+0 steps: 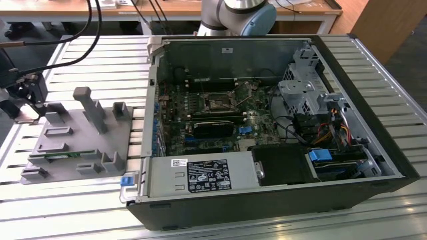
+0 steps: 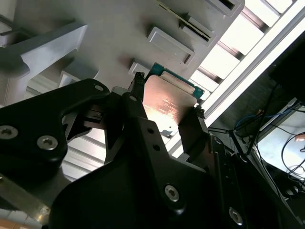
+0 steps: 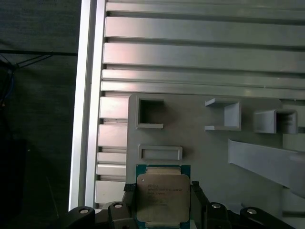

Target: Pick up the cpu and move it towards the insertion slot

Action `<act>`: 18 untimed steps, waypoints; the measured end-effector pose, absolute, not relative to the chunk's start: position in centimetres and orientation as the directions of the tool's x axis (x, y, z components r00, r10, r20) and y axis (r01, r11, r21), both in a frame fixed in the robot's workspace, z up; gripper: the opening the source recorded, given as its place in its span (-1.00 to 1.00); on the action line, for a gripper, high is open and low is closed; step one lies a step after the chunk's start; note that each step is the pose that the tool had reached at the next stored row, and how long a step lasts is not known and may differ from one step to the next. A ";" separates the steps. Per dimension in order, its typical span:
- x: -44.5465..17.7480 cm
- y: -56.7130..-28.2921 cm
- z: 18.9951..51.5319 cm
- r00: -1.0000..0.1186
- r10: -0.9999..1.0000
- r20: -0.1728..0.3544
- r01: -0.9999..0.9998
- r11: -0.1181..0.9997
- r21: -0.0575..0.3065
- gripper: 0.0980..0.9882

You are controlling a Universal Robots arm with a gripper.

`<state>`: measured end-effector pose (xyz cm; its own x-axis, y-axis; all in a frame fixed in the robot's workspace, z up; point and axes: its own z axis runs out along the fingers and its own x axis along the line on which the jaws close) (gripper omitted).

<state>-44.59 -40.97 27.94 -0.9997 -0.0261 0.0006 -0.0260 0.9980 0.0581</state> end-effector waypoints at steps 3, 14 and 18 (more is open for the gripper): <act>-44.6 -41.0 28.1 -1.000 -0.026 0.001 -0.026 0.998 0.058 0.00; -44.6 -41.0 28.8 -1.000 -0.026 0.001 -0.026 0.998 0.058 0.00; -44.6 -41.0 28.9 -1.000 -0.026 0.001 -0.026 0.998 0.058 0.00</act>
<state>-44.59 -40.97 28.91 -0.9997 -0.0261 0.0005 -0.0260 0.9980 0.0582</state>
